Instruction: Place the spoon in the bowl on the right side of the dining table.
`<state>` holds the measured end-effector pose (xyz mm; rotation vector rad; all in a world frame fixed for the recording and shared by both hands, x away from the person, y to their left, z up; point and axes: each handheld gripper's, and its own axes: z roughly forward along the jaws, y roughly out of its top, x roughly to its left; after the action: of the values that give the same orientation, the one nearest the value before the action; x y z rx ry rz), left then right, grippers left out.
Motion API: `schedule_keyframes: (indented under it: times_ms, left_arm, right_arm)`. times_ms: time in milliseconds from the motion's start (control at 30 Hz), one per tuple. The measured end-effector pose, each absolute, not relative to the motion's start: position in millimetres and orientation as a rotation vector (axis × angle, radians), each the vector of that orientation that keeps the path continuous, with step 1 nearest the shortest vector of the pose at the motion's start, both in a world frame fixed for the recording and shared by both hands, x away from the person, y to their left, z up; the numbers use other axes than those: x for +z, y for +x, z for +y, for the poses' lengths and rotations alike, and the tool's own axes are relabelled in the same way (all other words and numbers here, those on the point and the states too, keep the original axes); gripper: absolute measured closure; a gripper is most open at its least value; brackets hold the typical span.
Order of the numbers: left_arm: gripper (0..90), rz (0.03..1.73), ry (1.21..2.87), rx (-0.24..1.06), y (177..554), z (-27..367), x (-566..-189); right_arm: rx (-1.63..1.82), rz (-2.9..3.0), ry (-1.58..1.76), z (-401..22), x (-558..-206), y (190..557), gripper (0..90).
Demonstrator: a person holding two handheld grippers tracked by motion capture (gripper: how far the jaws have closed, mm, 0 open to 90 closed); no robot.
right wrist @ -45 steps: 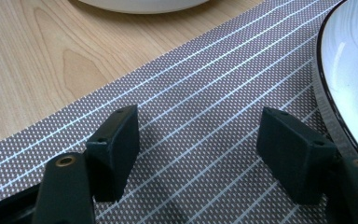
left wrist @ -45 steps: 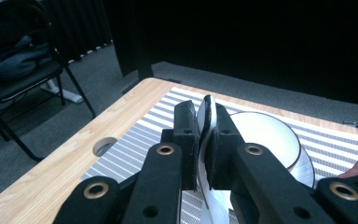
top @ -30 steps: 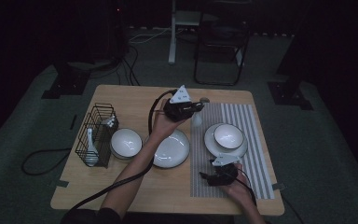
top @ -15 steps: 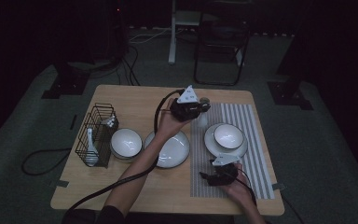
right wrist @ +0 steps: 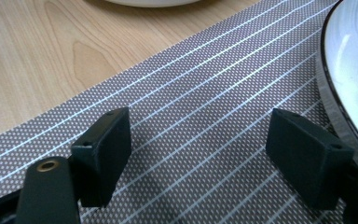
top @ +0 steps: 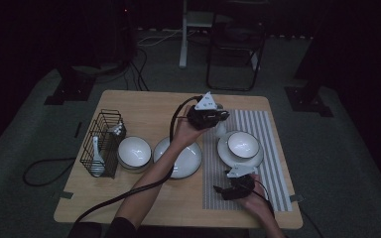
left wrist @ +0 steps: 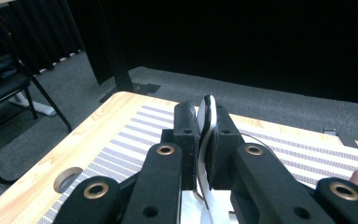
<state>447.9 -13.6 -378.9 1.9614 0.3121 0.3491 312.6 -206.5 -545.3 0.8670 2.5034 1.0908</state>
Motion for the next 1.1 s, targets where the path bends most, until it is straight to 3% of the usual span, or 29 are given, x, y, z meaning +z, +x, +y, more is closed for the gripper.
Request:
schedule_keyframes:
  times_ms: [1100]
  left_arm:
    - [85.0,0.309,1.946,0.299,456.2,-41.7,-383.2]
  right_arm:
    - [1.092,2.498,0.84,-213.8,-548.1,301.8,22.6]
